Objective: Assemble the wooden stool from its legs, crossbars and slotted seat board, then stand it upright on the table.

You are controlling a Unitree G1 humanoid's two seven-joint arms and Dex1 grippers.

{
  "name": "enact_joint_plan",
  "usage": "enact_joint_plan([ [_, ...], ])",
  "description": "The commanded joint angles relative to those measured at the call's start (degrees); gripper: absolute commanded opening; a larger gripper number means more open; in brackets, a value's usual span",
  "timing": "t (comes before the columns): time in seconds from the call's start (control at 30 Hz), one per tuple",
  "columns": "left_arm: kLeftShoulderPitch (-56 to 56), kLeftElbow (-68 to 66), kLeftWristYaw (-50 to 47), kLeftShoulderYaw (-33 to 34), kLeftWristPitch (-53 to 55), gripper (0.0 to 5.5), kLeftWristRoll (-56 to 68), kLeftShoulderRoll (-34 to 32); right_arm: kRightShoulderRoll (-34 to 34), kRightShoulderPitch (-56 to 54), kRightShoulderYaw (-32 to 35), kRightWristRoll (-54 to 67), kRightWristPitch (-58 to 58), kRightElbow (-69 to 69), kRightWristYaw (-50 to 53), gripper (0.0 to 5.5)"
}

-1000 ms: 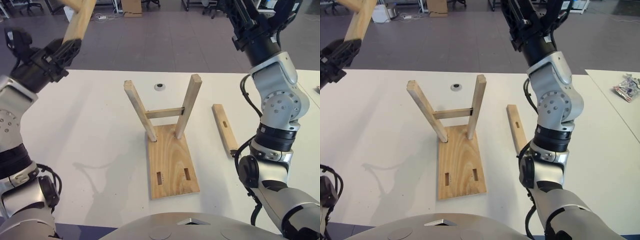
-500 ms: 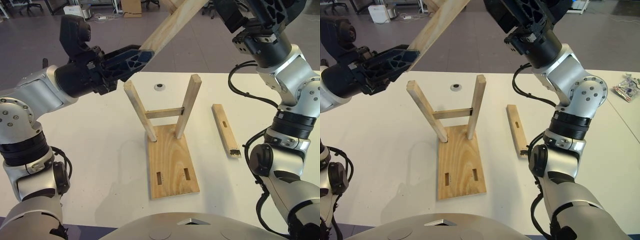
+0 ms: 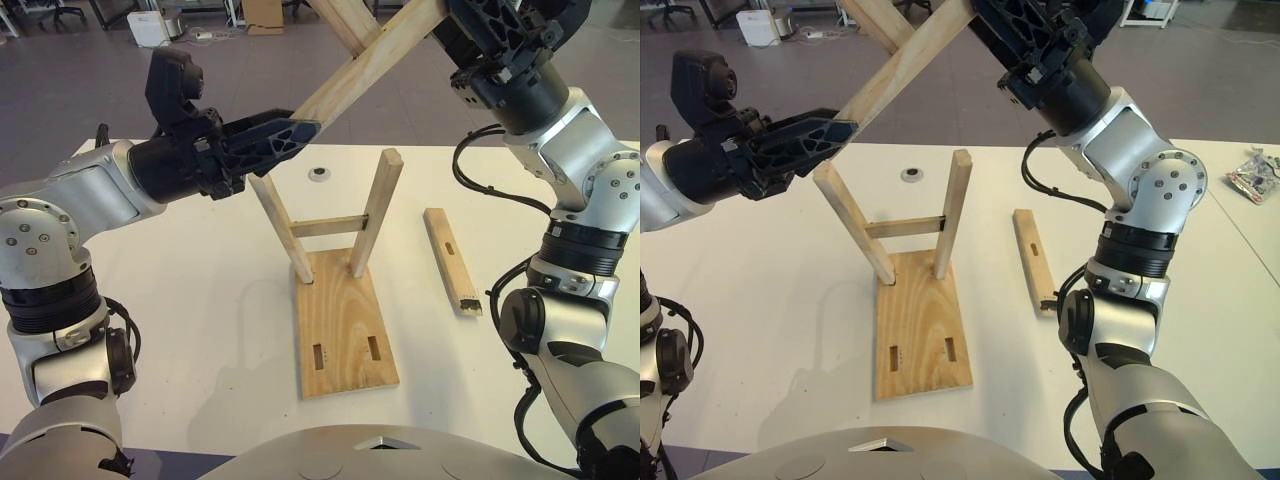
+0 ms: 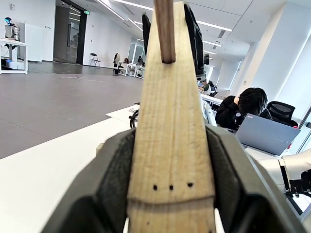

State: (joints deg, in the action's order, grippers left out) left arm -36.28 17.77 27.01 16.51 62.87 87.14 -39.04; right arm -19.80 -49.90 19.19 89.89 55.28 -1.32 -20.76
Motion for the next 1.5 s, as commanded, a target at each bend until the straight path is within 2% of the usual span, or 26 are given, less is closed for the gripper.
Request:
enact_joint_plan([
  [0.03, 1.6, 0.4, -0.7, 2.5, -2.7, 2.03, -0.2, -0.9, -1.6, -2.2, -0.4, -2.2, -0.8, 0.9, 2.6, 2.13],
  [0.13, 3.8, 1.3, -1.4, 3.7, -3.2, 2.03, 1.7, -1.0, -3.2, -4.1, -0.1, -3.1, -1.5, 0.9, 2.0, 2.13],
  [0.23, 7.7, 4.3, -2.5, 6.3, -4.5, 2.82, 3.5, -1.8, -5.4, -4.6, -0.6, -5.9, -2.1, 2.1, -0.4, 2.12],
  [0.33, 15.3, 7.8, -5.5, 15.2, -8.4, 3.0, 2.8, -2.9, -10.8, -1.0, 0.7, -8.3, -1.2, 5.9, -6.7, 2.05],
  [0.47, 32.0, 12.4, -6.8, 28.9, -12.1, 3.0, -0.5, -2.2, -20.5, 7.9, 2.7, -5.2, 6.0, 10.9, -18.7, 2.05],
  [0.53, 38.5, 13.5, -7.4, 33.6, -14.7, 3.0, -3.7, -0.4, -23.8, 11.4, 2.5, -4.5, 8.9, 12.6, -24.1, 2.05],
  [0.6, 45.3, 14.3, -8.4, 35.4, -18.5, 3.0, -11.3, 2.8, -26.1, 14.8, 0.4, -7.1, 9.4, 15.4, -30.4, 2.05],
  [0.73, 54.8, 19.1, -10.3, 32.1, -29.1, 3.0, -28.4, 12.1, -25.2, 15.7, -4.2, -10.4, 8.0, 17.1, -36.6, 2.05],
  [0.83, 60.6, 22.0, -9.0, 29.8, -35.2, 3.0, -32.9, 19.3, -24.8, 16.3, -7.9, -14.2, 6.2, 17.8, -42.1, 2.05],
  [0.93, 64.0, 23.4, -6.4, 27.5, -40.0, 3.0, -34.6, 23.1, -24.1, 18.9, -11.2, -21.2, 0.6, 19.1, -46.9, 2.05],
  [1.03, 63.4, 20.2, -5.3, 25.6, -41.7, 3.0, -34.6, 23.3, -22.7, 25.7, -13.2, -28.9, -7.8, 21.7, -50.0, 2.05],
  [1.2, 59.2, 15.3, -4.4, 24.1, -42.3, 3.0, -33.9, 19.6, -18.1, 35.4, -14.0, -34.3, -16.2, 25.7, -48.5, 2.05],
  [1.5, 52.7, 10.4, -3.0, 20.4, -40.7, 3.0, -34.5, 13.2, -13.9, 42.9, -15.1, -35.4, -20.1, 31.0, -43.6, 2.05],
])
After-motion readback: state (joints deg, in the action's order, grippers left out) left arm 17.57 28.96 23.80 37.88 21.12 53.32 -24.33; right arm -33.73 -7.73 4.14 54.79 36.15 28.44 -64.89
